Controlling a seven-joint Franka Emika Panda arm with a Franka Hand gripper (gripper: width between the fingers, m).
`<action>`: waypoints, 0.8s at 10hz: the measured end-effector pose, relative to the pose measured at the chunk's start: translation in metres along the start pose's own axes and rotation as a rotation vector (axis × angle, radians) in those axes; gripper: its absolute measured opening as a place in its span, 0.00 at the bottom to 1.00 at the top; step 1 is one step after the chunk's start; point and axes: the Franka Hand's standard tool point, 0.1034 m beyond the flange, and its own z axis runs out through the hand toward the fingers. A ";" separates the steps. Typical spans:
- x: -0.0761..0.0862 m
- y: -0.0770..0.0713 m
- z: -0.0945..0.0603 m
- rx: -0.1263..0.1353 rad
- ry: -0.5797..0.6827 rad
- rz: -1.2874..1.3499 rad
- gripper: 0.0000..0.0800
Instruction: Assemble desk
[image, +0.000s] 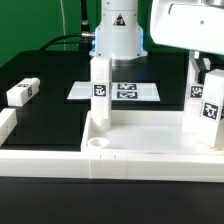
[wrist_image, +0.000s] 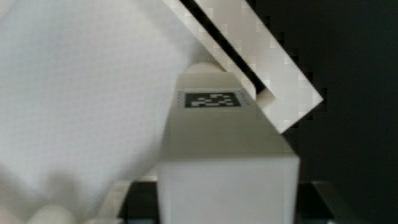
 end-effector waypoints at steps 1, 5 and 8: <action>0.001 -0.002 0.000 0.023 0.005 0.118 0.37; 0.001 -0.002 0.001 0.028 -0.004 0.427 0.37; 0.001 -0.003 0.001 0.027 -0.005 0.471 0.37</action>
Offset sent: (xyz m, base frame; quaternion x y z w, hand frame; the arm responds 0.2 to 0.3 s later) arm -0.0015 0.0006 -0.0013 0.0143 0.0076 0.2114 0.9773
